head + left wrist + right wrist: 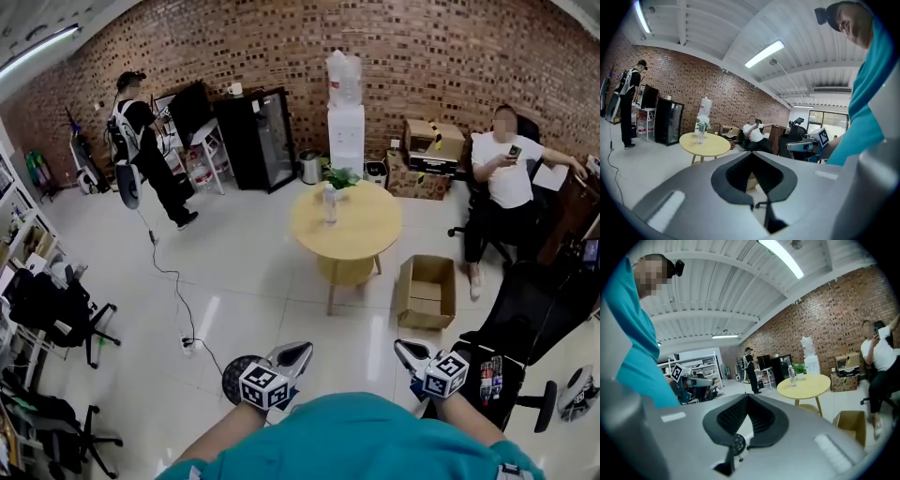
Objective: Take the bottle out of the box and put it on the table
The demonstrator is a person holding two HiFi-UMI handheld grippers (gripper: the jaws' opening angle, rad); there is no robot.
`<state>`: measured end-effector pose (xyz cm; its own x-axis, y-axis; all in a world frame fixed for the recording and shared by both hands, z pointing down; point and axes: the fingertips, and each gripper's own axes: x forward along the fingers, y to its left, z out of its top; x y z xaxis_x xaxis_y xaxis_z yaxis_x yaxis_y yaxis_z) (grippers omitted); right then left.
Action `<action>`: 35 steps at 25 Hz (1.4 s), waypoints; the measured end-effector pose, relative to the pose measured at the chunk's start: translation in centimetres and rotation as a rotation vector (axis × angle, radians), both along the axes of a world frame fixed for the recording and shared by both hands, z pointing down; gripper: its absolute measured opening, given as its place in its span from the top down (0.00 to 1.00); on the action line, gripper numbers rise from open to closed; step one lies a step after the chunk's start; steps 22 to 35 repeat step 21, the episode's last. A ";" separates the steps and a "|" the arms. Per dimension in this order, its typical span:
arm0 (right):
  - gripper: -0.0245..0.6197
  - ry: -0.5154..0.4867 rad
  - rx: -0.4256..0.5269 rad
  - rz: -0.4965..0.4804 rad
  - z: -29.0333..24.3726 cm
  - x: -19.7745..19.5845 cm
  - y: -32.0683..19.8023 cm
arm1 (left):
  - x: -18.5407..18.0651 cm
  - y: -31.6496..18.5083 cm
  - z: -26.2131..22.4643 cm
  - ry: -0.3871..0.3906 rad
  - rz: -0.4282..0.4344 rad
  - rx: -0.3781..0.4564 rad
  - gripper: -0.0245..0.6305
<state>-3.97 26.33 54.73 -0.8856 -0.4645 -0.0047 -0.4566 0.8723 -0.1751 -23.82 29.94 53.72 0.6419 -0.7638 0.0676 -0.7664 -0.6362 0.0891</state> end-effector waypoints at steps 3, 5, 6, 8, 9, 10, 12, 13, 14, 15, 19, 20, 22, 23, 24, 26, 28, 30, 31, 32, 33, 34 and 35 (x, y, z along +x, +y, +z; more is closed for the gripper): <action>0.96 -0.002 0.010 0.001 -0.4 0.0 0.2 | -0.3 0.1 -0.2 0.012 -0.006 -0.003 0.96; 0.96 -0.004 0.016 0.000 -0.7 0.0 0.3 | -0.3 0.2 -0.5 0.015 -0.004 0.004 0.96; 0.96 -0.001 0.019 -0.002 -0.9 -0.2 0.4 | -0.4 0.3 -0.8 0.016 -0.004 0.009 0.96; 0.96 0.014 0.032 -0.010 -1.2 -0.6 0.7 | -0.8 0.4 -1.2 0.020 -0.004 0.015 0.96; 0.96 0.022 0.039 -0.013 -1.3 -0.8 0.7 | -1.1 0.4 -1.4 0.025 -0.005 0.014 0.96; 0.96 0.025 0.039 -0.013 -1.3 -1.0 0.7 | -1.5 0.3 -1.5 0.030 -0.007 0.011 0.96; 0.96 0.020 0.030 -0.008 -1.5 -1.4 0.5 | -2.2 0.2 -1.6 0.041 -0.011 0.002 0.96; 0.96 0.023 0.034 -0.009 -1.6 -1.5 0.5 | -2.5 0.2 -1.7 0.045 -0.013 0.000 0.96; 0.96 0.028 0.043 -0.012 -1.8 -1.7 0.5 | -2.7 0.1 -1.8 0.048 -0.014 0.000 0.96; 0.96 0.031 0.048 -0.015 -2.0 -1.8 0.4 | -2.8 0.1 -1.9 0.049 -0.014 0.001 0.96; 0.96 0.017 0.030 -0.013 -2.2 -2.2 0.0 | -3.0 -0.3 -2.1 0.053 -0.012 0.000 0.96; 0.96 0.017 0.028 -0.013 -2.2 -2.3 -0.1 | -3.1 -0.3 -2.1 0.055 -0.011 -0.003 0.96; 0.96 0.018 0.026 -0.014 -2.2 -2.4 -0.2 | -3.1 -0.4 -2.1 0.056 -0.010 -0.005 0.96; 0.96 0.018 0.026 -0.014 -2.2 -2.4 -0.2 | -3.1 -0.4 -2.1 0.056 -0.010 -0.005 0.96; 0.96 0.018 0.026 -0.014 -2.2 -2.4 -0.2 | -3.1 -0.4 -2.1 0.056 -0.010 -0.005 0.96; 0.96 0.018 0.026 -0.014 -2.2 -2.4 -0.2 | -3.1 -0.4 -2.1 0.056 -0.010 -0.005 0.96; 0.96 0.018 0.026 -0.014 -2.2 -2.4 -0.2 | -3.1 -0.4 -2.1 0.056 -0.010 -0.005 0.96; 0.96 0.018 0.026 -0.014 -2.2 -2.4 -0.2 | -3.1 -0.4 -2.1 0.056 -0.010 -0.005 0.96; 0.96 0.018 0.026 -0.014 -2.2 -2.4 -0.2 | -3.1 -0.4 -2.1 0.056 -0.010 -0.005 0.96; 0.96 0.018 0.026 -0.014 -2.2 -2.4 -0.2 | -3.1 -0.4 -2.1 0.056 -0.010 -0.005 0.96; 0.96 0.018 0.026 -0.014 -2.2 -2.4 -0.2 | -3.1 -0.4 -2.1 0.056 -0.010 -0.005 0.96; 0.96 0.018 0.026 -0.014 -2.2 -2.4 -0.2 | -3.1 -0.4 -2.1 0.056 -0.010 -0.005 0.96; 0.96 0.018 0.026 -0.014 -2.2 -2.4 -0.2 | -3.1 -0.4 -2.1 0.056 -0.010 -0.005 0.96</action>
